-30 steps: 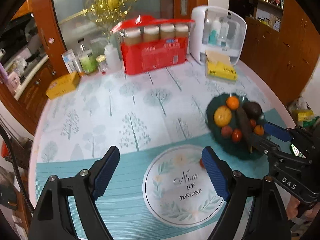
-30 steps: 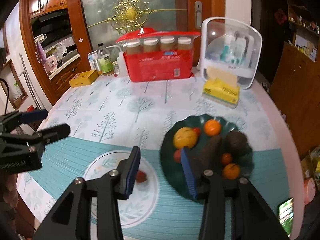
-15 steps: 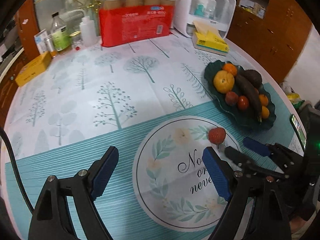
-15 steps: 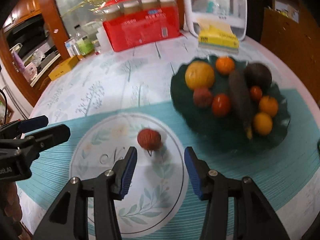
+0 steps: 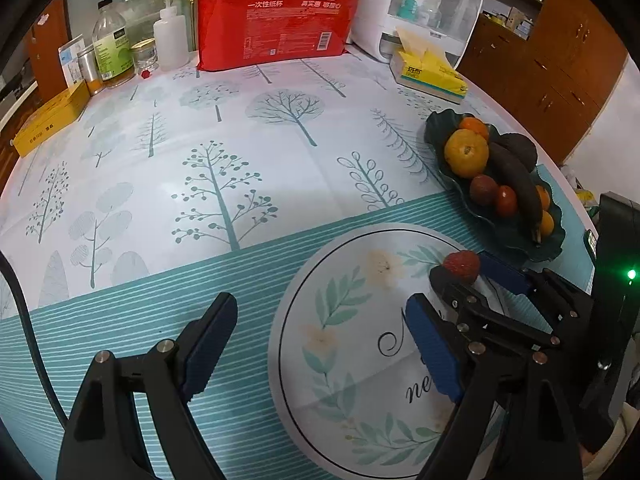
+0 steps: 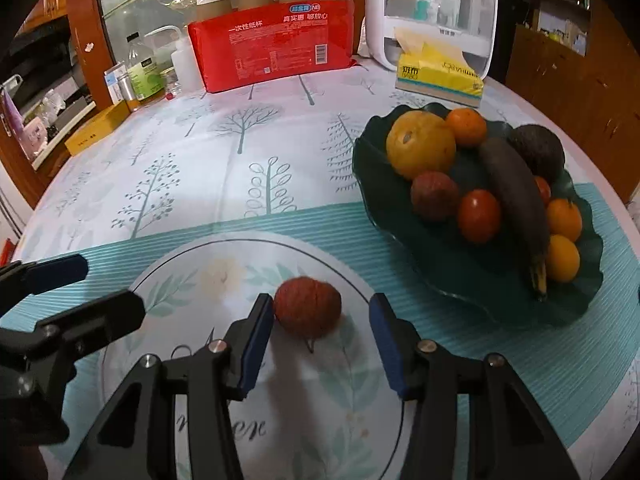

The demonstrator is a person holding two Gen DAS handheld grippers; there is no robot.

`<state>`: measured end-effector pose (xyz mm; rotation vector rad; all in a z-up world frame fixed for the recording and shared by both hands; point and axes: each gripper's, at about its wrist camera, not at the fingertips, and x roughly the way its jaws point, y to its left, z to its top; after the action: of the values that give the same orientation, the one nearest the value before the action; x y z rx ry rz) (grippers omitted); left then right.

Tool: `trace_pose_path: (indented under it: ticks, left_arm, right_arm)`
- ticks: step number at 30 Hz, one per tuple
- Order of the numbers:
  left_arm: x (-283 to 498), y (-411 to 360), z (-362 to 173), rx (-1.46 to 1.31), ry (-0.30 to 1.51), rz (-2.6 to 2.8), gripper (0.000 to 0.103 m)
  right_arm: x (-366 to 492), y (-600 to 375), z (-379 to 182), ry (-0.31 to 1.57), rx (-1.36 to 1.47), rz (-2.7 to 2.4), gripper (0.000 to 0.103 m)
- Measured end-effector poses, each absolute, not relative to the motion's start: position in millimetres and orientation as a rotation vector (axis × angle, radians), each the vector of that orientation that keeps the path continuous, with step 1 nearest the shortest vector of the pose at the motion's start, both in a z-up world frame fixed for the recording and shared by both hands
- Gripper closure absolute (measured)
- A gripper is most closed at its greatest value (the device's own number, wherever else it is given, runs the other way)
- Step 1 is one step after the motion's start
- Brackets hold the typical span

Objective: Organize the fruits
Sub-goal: 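Grasp the last lychee with the right tool, then carry the lychee to the green plate and open the right tool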

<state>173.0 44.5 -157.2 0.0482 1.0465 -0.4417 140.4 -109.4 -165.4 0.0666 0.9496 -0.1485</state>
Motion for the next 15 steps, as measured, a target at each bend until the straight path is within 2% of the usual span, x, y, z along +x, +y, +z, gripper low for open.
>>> trace_pose_path:
  ticks: [2,6,15]
  left_arm:
    - [173.5,45.6,-158.4,0.047,1.05,-0.436,0.018]
    - [173.0,45.8,-158.5,0.048,1.052,-0.426,0.018]
    - [167.2,47.0,-156.1,0.048,1.097,-0.346,0.018]
  right_arm:
    - [139.8,-106.4,-166.0,0.949,0.048,-0.162,0.055]
    - [137.5,-100.5,-164.6,0.945,0.033,-0.144,0.07]
    - [132.8,-103.4,-161.4,0.991,0.082,-0.104,0.071]
